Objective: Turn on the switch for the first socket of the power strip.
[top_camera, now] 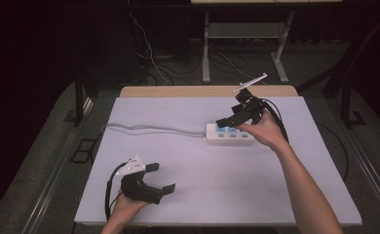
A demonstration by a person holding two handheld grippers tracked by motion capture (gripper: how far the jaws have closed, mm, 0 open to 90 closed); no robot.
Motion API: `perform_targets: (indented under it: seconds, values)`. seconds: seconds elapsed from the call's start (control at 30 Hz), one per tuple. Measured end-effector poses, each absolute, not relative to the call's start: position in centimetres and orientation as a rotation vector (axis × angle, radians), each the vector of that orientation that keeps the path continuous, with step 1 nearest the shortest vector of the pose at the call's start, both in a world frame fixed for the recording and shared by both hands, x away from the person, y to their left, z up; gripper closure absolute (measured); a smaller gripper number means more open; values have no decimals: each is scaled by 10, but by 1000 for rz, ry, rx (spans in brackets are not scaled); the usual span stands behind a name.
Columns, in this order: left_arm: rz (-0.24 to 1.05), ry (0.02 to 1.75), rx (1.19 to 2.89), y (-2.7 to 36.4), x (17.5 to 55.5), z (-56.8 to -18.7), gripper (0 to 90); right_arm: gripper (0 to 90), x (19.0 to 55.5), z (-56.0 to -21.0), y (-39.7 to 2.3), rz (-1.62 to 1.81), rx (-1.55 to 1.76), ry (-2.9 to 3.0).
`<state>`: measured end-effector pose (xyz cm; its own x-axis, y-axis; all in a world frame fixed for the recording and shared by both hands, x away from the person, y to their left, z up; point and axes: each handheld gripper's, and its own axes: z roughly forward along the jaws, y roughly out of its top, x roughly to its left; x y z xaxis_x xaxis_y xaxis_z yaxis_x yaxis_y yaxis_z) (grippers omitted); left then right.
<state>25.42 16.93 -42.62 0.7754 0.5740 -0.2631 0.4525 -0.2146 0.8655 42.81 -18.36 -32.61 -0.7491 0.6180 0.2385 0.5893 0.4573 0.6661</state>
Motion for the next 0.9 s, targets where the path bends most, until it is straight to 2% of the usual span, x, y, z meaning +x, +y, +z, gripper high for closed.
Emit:
perform_targets:
  seconds: [0.07,0.1,0.17,0.23,0.3,0.67,0.9]
  values:
    - [136,785,1854,169,254,-426,0,9,430,-328,-183,1182,1108,2649]
    - [135,785,1854,169,254,-426,0,56,431,-329,-183,1187,1104,2653]
    - [135,784,1856,169,254,-426,0,65,433,-331,-184,1204,1099,2649]
    - [135,783,1857,169,254,-426,0,178,434,-331,-185,1221,1093,2641]
    - [135,783,1856,169,254,-426,0,193,435,-332,-185,1240,1086,2633]
    - [134,783,1850,170,254,-426,0,646,445,-340,-189,1258,1048,2641]
    - [134,784,1847,170,255,-426,0,816,452,-348,-190,1235,1046,2673]
